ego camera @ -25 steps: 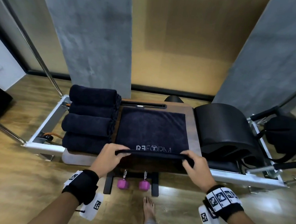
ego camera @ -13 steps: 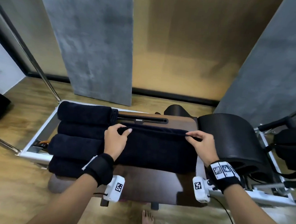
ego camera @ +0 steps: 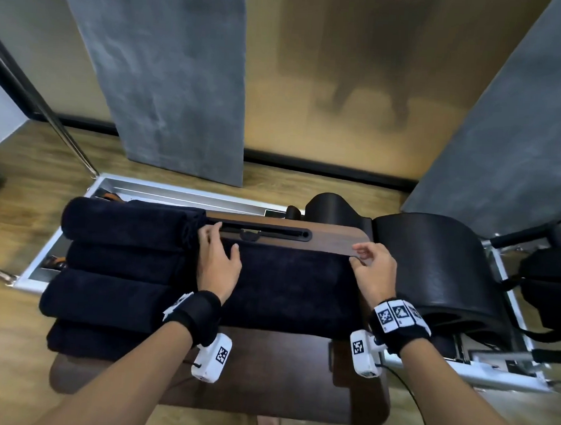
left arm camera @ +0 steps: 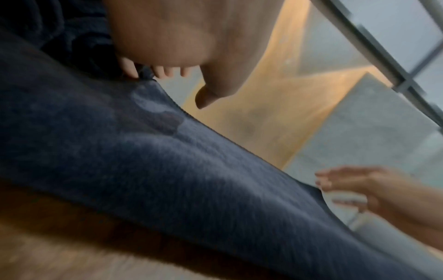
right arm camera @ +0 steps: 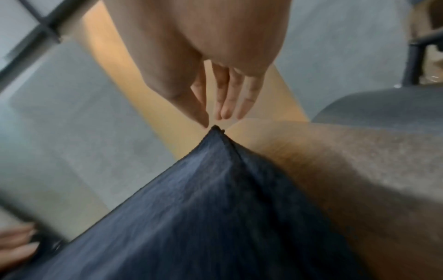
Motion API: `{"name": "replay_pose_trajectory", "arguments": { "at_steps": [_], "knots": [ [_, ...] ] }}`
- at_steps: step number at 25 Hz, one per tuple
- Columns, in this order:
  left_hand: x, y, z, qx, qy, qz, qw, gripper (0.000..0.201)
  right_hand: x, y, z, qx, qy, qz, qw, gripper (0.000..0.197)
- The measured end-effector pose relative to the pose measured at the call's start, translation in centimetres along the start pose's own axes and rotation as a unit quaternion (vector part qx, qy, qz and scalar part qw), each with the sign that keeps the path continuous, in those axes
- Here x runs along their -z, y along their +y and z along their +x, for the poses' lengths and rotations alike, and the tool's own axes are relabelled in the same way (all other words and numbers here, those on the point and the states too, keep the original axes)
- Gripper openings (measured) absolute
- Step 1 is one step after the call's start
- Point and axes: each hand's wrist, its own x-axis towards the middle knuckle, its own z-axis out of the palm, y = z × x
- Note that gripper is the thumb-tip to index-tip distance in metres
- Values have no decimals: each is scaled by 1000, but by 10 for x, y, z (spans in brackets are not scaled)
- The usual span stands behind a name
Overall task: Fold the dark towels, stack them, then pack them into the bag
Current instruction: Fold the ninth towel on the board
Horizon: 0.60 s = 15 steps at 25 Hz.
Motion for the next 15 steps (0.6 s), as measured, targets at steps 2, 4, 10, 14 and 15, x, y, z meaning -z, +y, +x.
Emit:
{"name": "replay_pose_trajectory", "arguments": {
  "at_steps": [2,4,10,14,15],
  "knots": [
    [-5,3,-15,-90,9,68,994,54,-1,-5,-12,101,-11,-20,995,22],
    [-11,7,-37,-175,-1,97,980,37,-5,-11,-25,153,-86,-25,984,23],
    [-20,-4,-93,-292,-218,126,923,27,1,-7,-57,125,-184,-128,967,18],
    [-13,-8,-97,-301,-186,269,896,22,12,-9,-108,131,-188,-207,951,17],
    [-11,-8,-97,-297,-176,298,890,25,12,-11,-127,152,-203,-235,938,16]
  ]
}}
